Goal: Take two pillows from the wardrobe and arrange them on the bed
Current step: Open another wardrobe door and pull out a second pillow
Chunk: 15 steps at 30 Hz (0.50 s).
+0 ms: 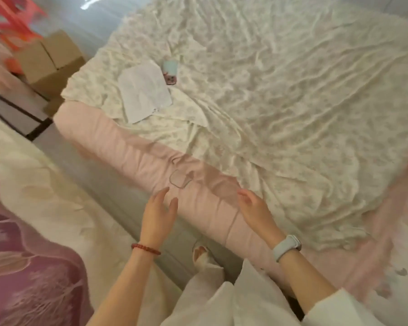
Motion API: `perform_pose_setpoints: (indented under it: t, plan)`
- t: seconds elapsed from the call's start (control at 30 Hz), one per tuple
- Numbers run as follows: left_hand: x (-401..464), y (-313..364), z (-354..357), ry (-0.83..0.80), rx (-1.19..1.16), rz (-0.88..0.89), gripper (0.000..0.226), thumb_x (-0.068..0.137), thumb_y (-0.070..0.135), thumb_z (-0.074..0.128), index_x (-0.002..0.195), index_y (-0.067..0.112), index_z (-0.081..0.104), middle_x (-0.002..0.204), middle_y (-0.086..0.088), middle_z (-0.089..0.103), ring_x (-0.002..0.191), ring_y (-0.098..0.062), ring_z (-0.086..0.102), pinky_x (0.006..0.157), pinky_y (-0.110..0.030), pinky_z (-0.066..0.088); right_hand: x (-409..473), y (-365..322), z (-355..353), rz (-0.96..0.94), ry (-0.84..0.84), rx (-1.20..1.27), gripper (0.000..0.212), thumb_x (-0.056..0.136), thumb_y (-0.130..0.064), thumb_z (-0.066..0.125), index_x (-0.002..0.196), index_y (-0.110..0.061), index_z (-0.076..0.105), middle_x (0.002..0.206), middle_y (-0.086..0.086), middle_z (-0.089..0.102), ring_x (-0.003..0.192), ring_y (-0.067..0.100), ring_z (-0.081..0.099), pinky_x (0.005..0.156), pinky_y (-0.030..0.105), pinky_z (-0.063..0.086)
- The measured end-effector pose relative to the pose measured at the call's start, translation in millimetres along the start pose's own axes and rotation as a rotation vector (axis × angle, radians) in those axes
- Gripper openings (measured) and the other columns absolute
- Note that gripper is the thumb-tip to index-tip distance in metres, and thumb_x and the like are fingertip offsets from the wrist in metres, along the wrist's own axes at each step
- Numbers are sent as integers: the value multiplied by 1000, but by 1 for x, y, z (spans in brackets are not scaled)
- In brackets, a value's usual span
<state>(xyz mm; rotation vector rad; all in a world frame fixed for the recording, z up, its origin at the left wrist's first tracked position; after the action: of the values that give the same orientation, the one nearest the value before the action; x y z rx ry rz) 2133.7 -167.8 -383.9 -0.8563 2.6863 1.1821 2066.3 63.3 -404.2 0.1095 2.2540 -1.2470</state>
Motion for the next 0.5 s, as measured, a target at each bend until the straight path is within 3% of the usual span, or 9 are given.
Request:
perform_pose_setpoints:
  t: [0.07, 0.17, 0.27, 0.4, 0.5]
  plan:
    - [5, -39, -55, 100, -32, -91, 41, 90, 17, 55, 127, 3, 47, 126, -20, 53, 114, -33, 50, 98, -38, 36, 13, -37, 48, -40, -99, -67, 31, 94, -26, 42, 123, -17, 51, 126, 6, 56, 104, 13, 49, 78, 18, 36]
    - [7, -86, -115, 217, -99, -196, 40, 91, 18, 53, 128, 3, 46, 132, -16, 50, 122, -27, 44, 103, -35, 32, 33, -88, 110, -110, -223, -126, 29, 94, -22, 42, 120, -14, 53, 124, 8, 58, 110, 17, 51, 85, 20, 34]
    - [11, -115, -150, 301, -178, -286, 41, 92, 21, 51, 129, 5, 44, 135, -13, 47, 124, -24, 42, 104, -37, 33, 56, -136, 160, -188, -304, -212, 28, 93, -18, 43, 117, -11, 55, 120, 8, 60, 102, 16, 53, 80, 18, 33]
    - [39, -146, -183, 323, -246, -339, 42, 92, 24, 50, 130, 8, 43, 137, -9, 47, 125, -21, 42, 105, -40, 35, 89, -183, 214, -190, -369, -239, 28, 93, -19, 42, 115, -11, 56, 118, 13, 62, 105, 25, 57, 89, 36, 44]
    - [84, -176, -212, 354, -280, -356, 40, 92, 24, 50, 129, 8, 45, 135, -9, 49, 123, -21, 44, 103, -40, 37, 122, -219, 253, -197, -397, -245, 28, 93, -20, 42, 115, -12, 57, 117, 12, 62, 107, 27, 56, 94, 39, 43]
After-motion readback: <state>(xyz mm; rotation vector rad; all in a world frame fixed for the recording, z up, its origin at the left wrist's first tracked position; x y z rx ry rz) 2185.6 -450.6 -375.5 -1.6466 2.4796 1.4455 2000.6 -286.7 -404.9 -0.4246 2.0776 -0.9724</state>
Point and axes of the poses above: each hand's wrist, its own x-axis towards the middle knuckle, its own z-axis out of the palm, y = z × x, the point moved 6 cm from there along x, towards the middle knuckle
